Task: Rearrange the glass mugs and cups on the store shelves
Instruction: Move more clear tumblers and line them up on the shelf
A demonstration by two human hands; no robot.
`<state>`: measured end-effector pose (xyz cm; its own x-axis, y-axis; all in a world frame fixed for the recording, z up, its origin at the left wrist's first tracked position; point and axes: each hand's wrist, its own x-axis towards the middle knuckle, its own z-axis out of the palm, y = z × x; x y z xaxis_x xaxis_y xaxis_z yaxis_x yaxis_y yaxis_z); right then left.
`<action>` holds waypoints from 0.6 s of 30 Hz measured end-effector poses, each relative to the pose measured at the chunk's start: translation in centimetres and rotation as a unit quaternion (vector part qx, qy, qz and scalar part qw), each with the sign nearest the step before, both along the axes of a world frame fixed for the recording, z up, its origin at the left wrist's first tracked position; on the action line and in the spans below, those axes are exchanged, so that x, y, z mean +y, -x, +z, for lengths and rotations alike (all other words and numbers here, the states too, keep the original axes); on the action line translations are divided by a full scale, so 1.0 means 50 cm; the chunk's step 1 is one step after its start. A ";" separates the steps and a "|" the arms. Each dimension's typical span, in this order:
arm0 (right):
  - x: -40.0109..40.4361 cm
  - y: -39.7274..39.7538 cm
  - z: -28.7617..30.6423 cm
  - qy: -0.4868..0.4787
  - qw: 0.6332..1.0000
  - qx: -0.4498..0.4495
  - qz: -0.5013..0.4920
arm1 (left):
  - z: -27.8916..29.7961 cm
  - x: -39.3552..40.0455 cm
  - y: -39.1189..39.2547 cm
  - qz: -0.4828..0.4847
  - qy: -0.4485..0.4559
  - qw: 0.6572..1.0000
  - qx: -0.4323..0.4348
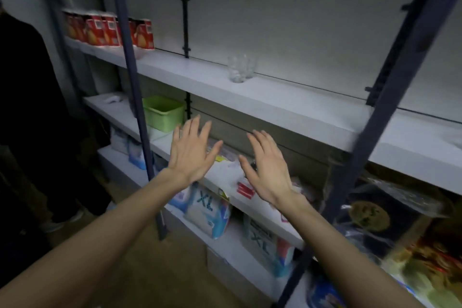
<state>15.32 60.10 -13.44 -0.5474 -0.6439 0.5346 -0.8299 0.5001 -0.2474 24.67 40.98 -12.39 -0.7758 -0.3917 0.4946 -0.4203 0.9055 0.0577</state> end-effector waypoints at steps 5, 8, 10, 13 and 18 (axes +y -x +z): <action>-0.186 0.115 0.086 0.030 0.996 0.079 -0.017 | 0.077 -0.193 0.115 0.005 0.028 0.998 0.055; -0.268 0.202 0.154 0.077 0.993 0.045 -0.077 | 0.140 -0.297 0.204 -0.007 0.005 0.998 0.069; -0.321 0.263 0.191 0.109 0.987 0.004 -0.115 | 0.175 -0.362 0.267 -0.016 -0.008 0.997 0.081; -0.394 0.352 0.231 0.134 0.978 -0.046 -0.153 | 0.210 -0.444 0.355 -0.030 -0.008 0.995 0.097; -0.477 0.440 0.284 0.105 0.966 -0.089 -0.219 | 0.249 -0.530 0.498 -0.085 -0.007 0.995 0.050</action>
